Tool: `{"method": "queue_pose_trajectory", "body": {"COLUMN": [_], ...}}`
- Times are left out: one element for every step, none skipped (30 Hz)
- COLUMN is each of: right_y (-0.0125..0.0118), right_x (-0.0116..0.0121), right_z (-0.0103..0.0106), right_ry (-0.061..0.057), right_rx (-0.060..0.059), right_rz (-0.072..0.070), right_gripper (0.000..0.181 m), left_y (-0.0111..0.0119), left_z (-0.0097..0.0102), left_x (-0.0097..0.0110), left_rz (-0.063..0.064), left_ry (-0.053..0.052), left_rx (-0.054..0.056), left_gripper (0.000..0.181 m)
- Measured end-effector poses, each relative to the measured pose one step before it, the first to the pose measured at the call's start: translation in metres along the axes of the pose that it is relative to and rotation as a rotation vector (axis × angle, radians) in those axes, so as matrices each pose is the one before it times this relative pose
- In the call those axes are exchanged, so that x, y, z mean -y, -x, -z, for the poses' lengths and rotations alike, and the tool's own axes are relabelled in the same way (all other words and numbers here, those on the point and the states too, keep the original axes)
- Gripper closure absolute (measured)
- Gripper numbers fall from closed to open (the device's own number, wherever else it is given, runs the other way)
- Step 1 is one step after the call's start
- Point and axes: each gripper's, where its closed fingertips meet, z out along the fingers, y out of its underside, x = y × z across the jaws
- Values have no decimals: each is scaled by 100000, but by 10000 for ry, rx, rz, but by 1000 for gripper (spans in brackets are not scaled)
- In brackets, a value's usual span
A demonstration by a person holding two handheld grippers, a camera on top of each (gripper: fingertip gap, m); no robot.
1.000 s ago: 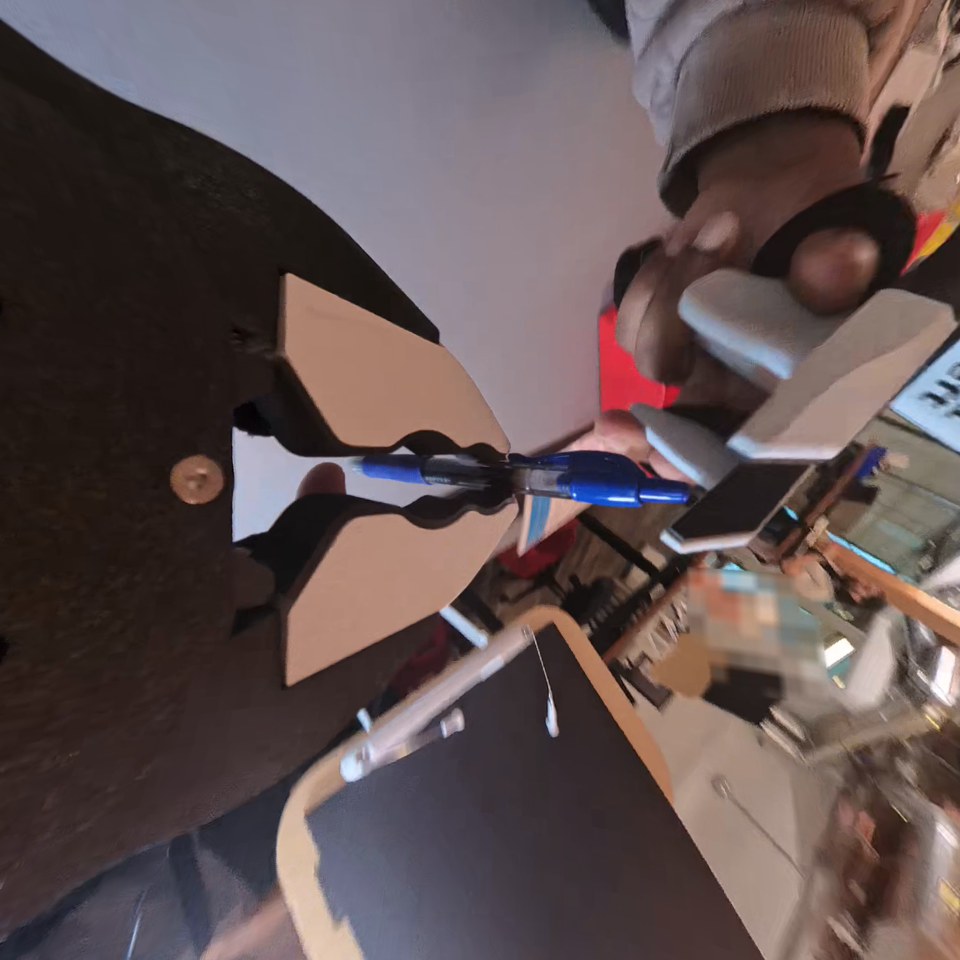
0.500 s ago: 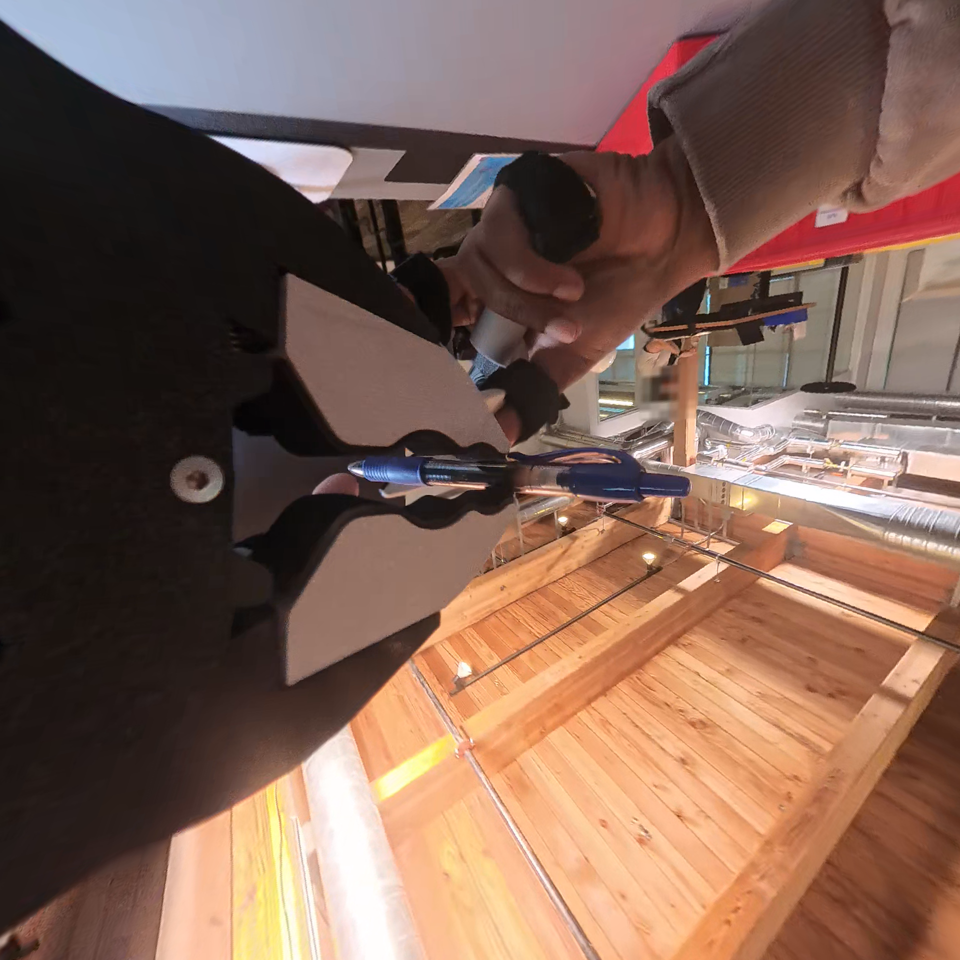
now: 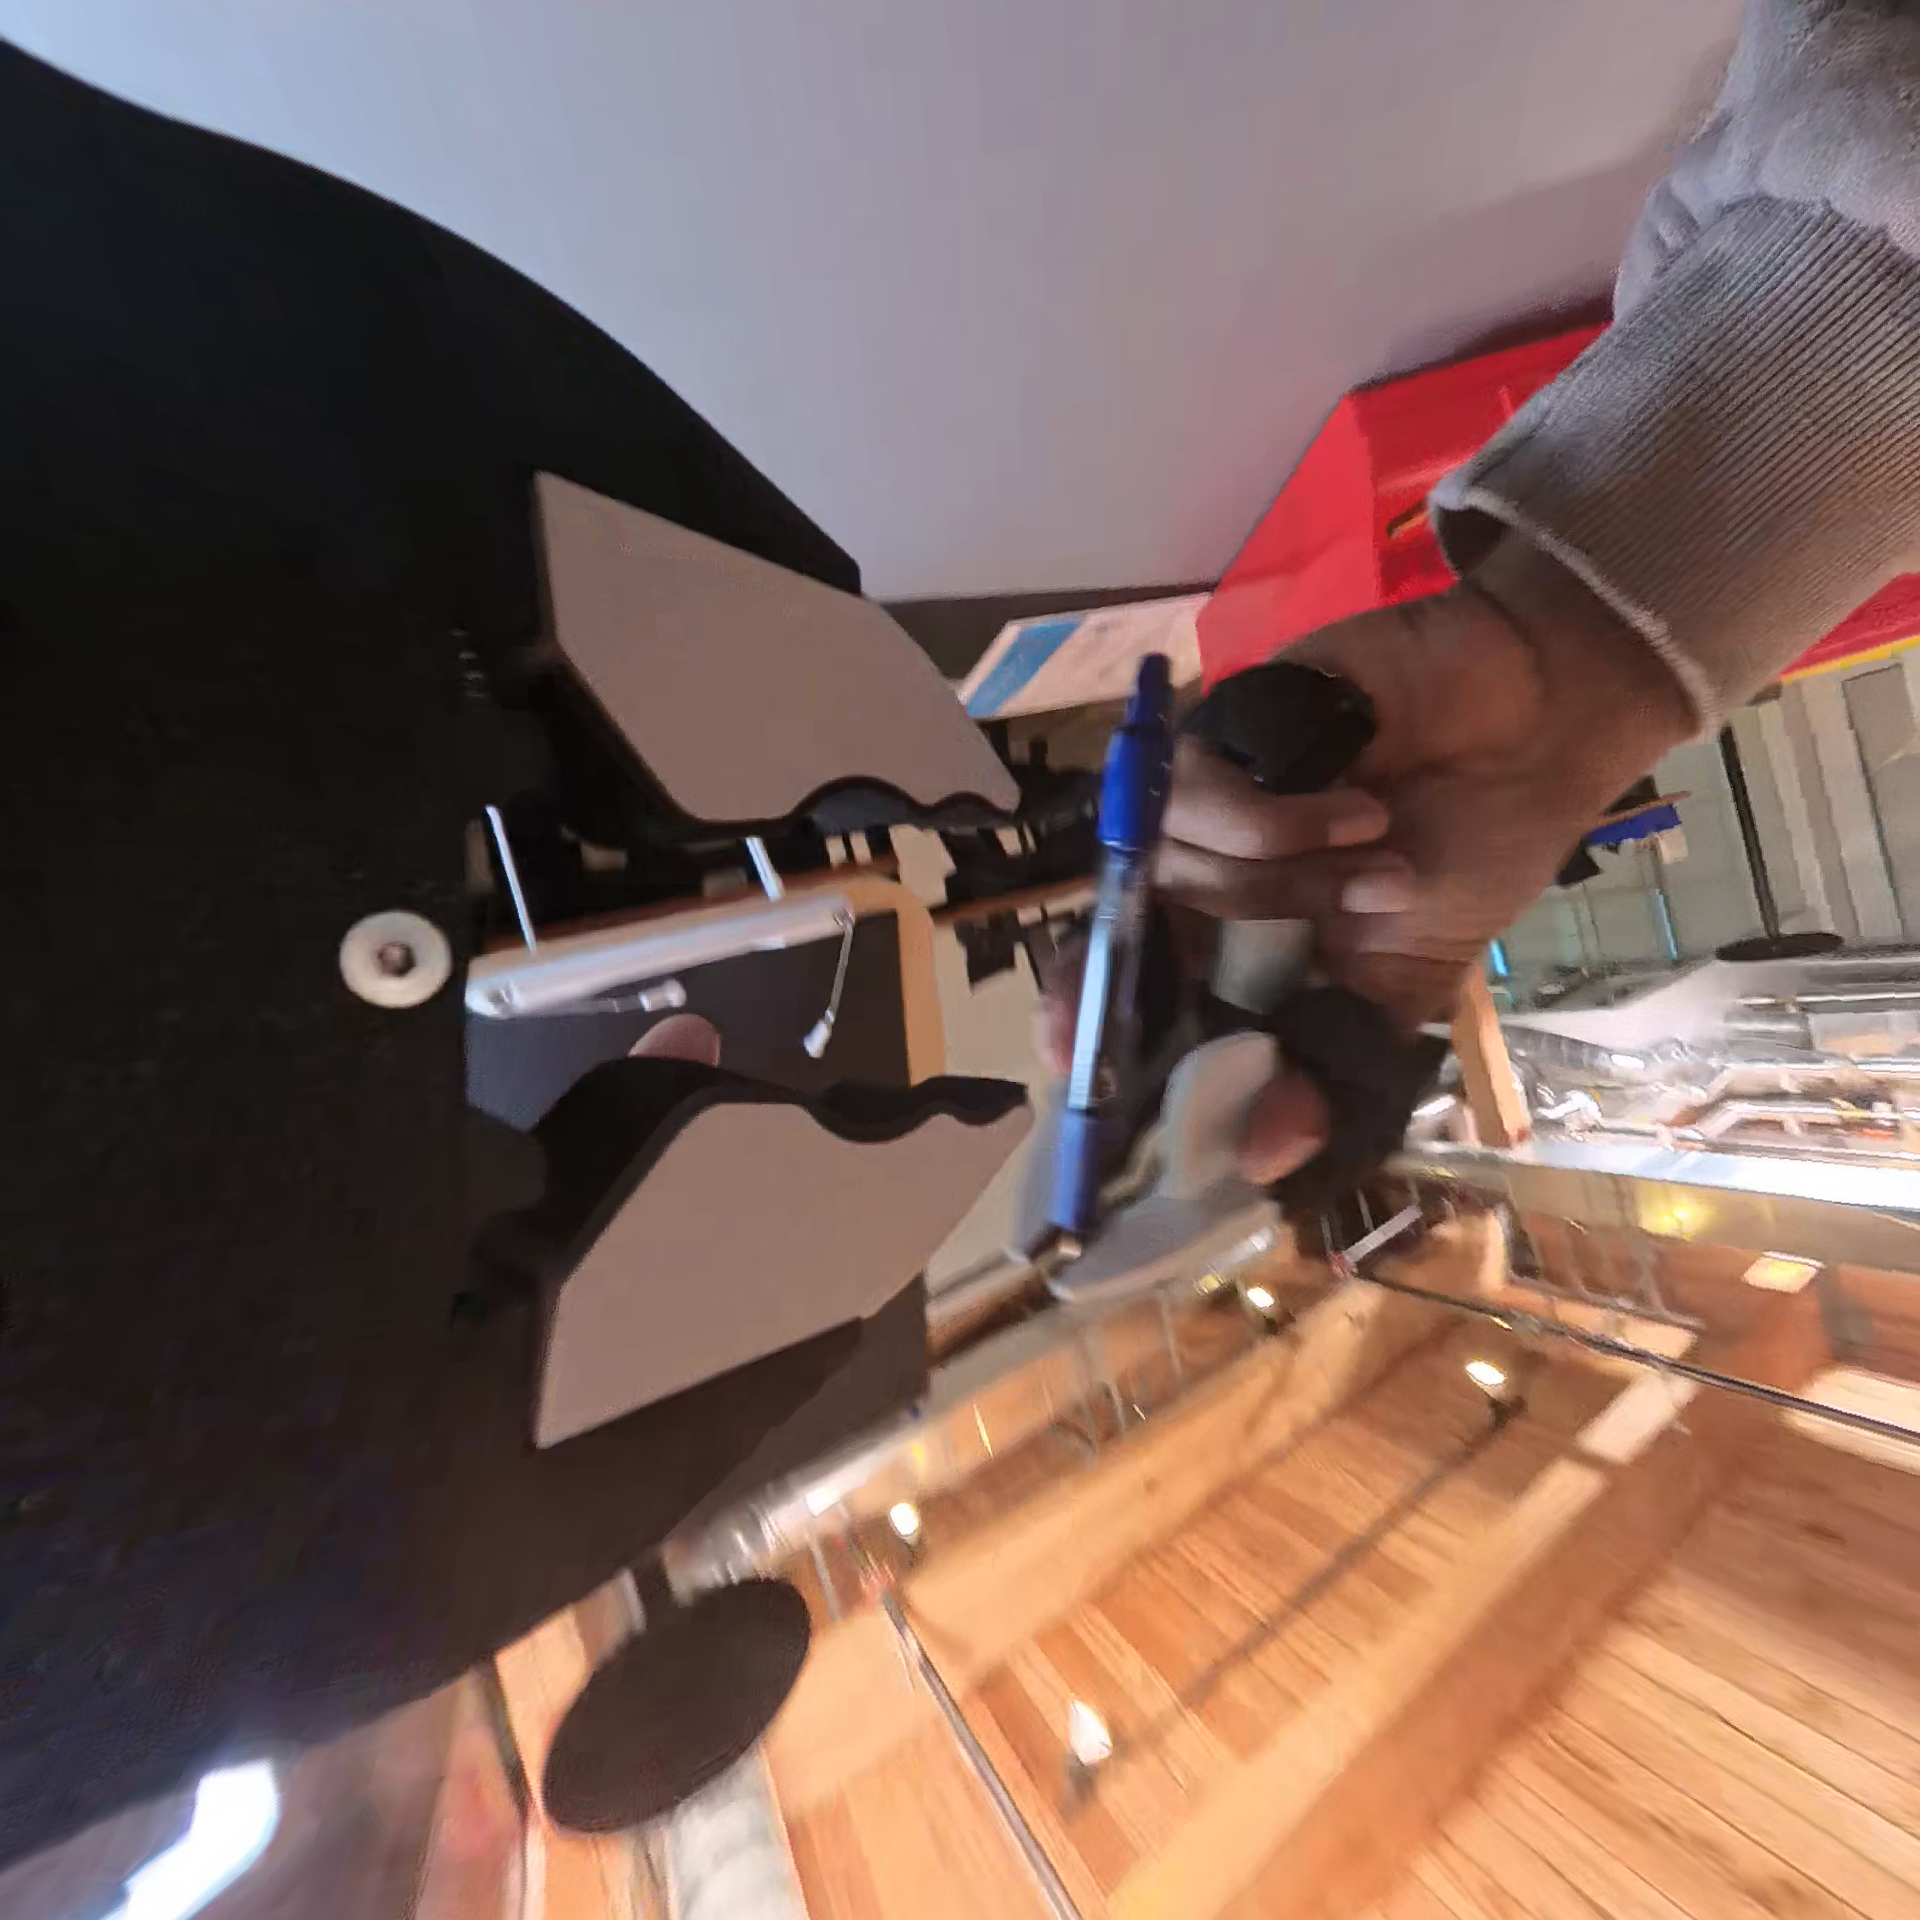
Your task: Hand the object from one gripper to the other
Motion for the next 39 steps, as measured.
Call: {"method": "queue_pose_trajectory", "body": {"right_y": [-40,74,446,307,357,535,256,375,775,641,525,352,285,355,212,92,277,359,74,-282,-310,-282,-452,-533,-481,-546,-524,-330,-173,-137,-135,-198,-192,-135,-105,-91,-1,62,167], "right_x": [-1079,-1300,-1594,-1549,-1058,-616,-292,298,755,764,511,289,66,-173,-314,-354,-126,156,349,329,455,605,649,775,941,970,920,846,849,744,538,397,295,168,228,126,-27,-118,-306], "right_z": [16,-6,-88,-159,-127,-102,-109,1,116,80,1,-85,-168,-252,-320,-328,-239,-68,65,160,321,452,552,659,742,792,777,719,659,572,508,478,457,436,394,310,187,79,-13], "right_ry": [200,286,468,446,172,19,2,-214,-394,-336,-196,-93,-7,104,149,151,-59,-240,-278,-176,-223,-289,-259,-299,-350,-289,-184,-111,-111,-26,119,205,240,292,167,159,202,201,292], "right_rx": [128,187,436,333,450,705,596,710,948,731,508,258,138,162,94,41,163,222,52,-157,-137,-80,-151,-184,-143,-205,-225,-139,-78,-91,-120,-190,-173,-120,-115,-98,-23,19,80], "right_rz": [-634,-569,-602,-771,-1003,-1235,-1395,-1393,-1333,-1145,-753,-413,-168,-85,-137,-140,-49,-26,-6,61,52,-37,-75,-43,-19,12,113,169,163,183,249,315,292,260,226,189,124,63,44], "right_gripper": [130,127,127,126,126,126,126,126,125,125,125,124,124,124,128,136,147,164,174,174,174,174,175,175,175,175,175,175,175,175,175,175,175,175,175,175,175,175,175], "left_y": [191,278,289,248,120,-68,-204,-217,-279,-400,-454,-583,-716,-685,-463,-318,-258,-231,-171,-71,56,103,168,339,491,536,477,408,382,444,503,475,393,269,95,-74,-232,-360,-473], "left_z": [699,668,559,416,261,74,-111,-268,-392,-468,-514,-519,-491,-431,-337,-204,-57,38,101,153,224,303,318,361,380,328,212,142,109,132,167,206,219,222,158,82,-51,-177,-287], "left_x": [810,671,474,304,220,76,-74,-239,-339,-365,-321,-247,-97,57,109,215,363,391,378,395,516,607,589,499,402,165,-107,-271,-286,-184,-81,-31,12,72,59,-6,-104,-283,-417], "left_rz": [-682,-700,-614,-502,-456,-426,-396,-422,-482,-530,-486,-358,-247,-194,-162,-198,-239,-230,-173,-65,22,20,32,35,-1,20,105,204,205,73,-80,-187,-234,-240,-225,-218,-232,-284,-412], "left_ry": [-116,-37,49,82,52,63,108,159,182,149,94,35,-71,-171,-184,-225,-258,-217,-158,-147,-200,-257,-209,-129,-79,42,192,279,241,130,85,122,157,172,191,205,238,328,437], "left_rx": [504,498,435,359,266,159,103,126,134,98,78,-1,-103,-87,32,122,106,52,2,-24,9,2,-9,80,163,146,57,-28,-17,83,180,208,205,182,122,52,-10,-21,-11], "left_gripper": [173,173,174,173,173,173,173,173,173,173,173,173,173,173,173,173,173,173,173,172,172,172,172,173,173,173,173,172,172,172,171,168,166,163,160,158,156,154,151]}}
